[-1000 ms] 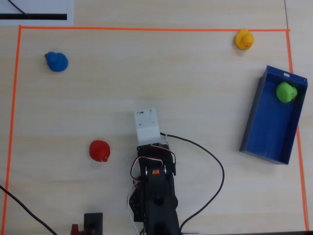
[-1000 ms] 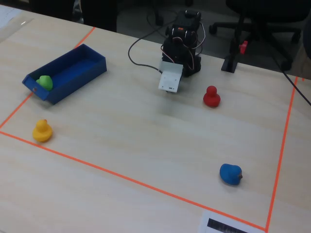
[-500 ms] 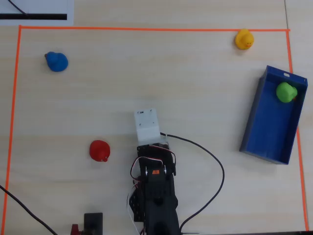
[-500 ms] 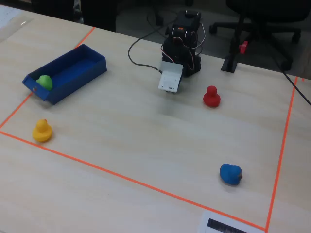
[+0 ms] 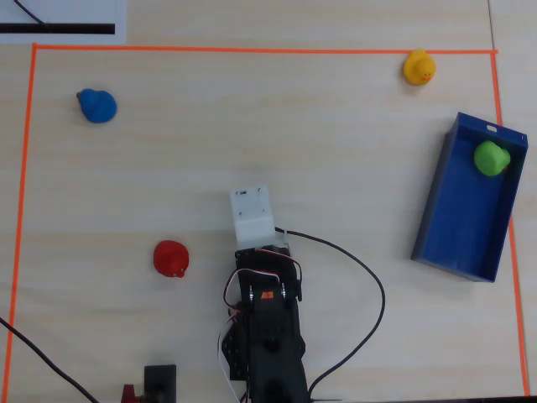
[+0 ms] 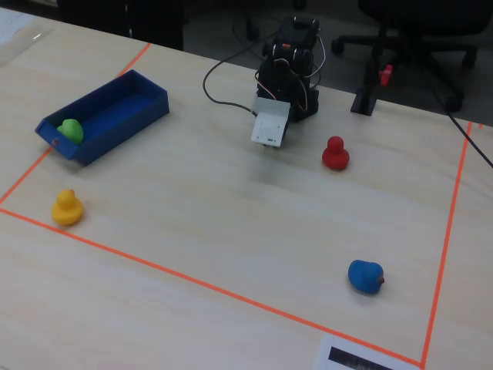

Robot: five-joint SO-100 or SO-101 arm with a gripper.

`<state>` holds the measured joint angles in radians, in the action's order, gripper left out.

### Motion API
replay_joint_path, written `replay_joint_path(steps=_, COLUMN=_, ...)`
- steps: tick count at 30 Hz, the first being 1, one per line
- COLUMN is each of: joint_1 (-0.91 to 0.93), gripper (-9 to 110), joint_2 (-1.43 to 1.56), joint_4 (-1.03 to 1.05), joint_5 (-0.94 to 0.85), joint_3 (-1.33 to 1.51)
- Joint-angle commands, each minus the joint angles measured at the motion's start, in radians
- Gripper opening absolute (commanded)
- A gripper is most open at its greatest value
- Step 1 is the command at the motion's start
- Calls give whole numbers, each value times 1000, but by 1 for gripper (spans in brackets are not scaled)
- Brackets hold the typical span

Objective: Grasp green duck and put it into box.

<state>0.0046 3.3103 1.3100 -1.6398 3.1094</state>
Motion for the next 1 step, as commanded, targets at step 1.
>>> replay_joint_path(steps=1, joint_1=0, gripper=5, joint_2=0, joint_4=34, joint_5=9, joint_3=2)
